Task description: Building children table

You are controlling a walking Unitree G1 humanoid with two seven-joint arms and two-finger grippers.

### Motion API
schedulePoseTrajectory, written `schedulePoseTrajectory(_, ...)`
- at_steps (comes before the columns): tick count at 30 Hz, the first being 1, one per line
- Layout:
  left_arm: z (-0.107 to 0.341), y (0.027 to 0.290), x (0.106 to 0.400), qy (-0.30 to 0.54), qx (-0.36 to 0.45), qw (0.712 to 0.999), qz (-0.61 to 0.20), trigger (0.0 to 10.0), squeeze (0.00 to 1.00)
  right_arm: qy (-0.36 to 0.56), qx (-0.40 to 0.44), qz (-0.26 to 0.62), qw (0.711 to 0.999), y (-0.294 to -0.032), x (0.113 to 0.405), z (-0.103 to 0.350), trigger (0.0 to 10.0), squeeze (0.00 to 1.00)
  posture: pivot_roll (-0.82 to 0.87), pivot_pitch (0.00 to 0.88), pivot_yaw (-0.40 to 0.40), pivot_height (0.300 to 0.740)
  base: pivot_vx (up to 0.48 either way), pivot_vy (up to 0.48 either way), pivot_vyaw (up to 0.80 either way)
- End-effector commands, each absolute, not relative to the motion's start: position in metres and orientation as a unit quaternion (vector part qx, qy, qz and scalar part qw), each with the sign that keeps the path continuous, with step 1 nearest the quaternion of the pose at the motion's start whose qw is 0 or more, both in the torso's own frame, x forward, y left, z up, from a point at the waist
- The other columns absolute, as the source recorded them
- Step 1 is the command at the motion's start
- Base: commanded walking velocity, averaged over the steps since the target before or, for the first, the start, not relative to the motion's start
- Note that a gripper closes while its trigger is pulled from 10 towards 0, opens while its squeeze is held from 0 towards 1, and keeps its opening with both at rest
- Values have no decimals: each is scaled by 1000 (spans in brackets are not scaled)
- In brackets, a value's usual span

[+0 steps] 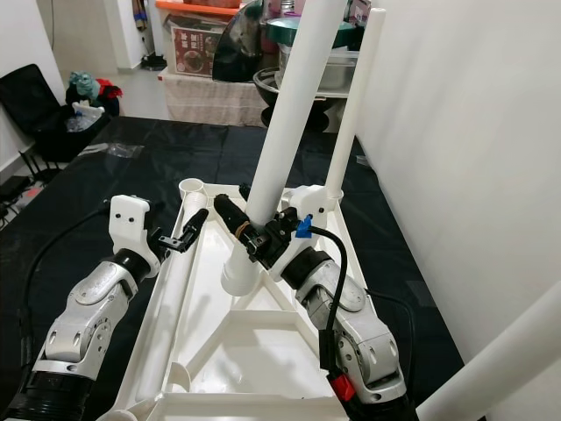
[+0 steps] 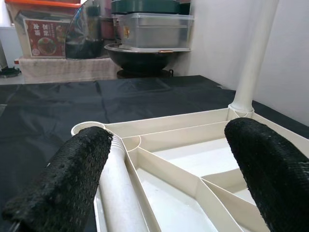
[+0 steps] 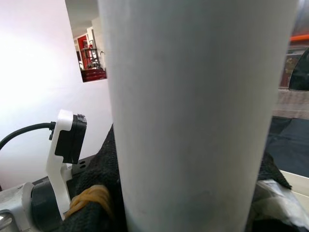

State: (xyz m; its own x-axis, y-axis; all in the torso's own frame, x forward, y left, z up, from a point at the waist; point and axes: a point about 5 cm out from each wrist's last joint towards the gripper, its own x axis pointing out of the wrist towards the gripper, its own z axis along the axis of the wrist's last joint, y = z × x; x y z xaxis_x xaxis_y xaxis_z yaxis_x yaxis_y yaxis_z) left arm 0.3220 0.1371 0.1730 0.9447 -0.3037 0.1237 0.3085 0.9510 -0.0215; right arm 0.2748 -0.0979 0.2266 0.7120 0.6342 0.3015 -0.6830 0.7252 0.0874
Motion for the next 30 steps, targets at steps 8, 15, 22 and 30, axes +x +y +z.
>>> schedulePoseTrajectory(8, 171, 132, 318, -55, -23, 984, -168, 10000, 0, -131, 88, 355, 922, -98, 274, 229, 10000, 0, 34, 0, -83, 740, 0, 480, 0)
schedulePoseTrajectory(15, 171, 132, 318, -56, -24, 983, -173, 10000, 0, -132, 86, 344, 926, -100, 275, 230, 10000, 0, 33, 0, -82, 740, 0, 480, 0)
schedulePoseTrajectory(22, 171, 133, 318, -55, -22, 983, -173, 10000, 0, -132, 70, 303, 941, -107, 281, 232, 10000, 0, 34, 0, -82, 740, 0, 480, 0)
schedulePoseTrajectory(30, 173, 132, 316, -64, -21, 982, -174, 10000, 0, -203, -48, 130, 969, -152, 284, 262, 10000, 0, 21, 0, -76, 740, 0, 180, -652)
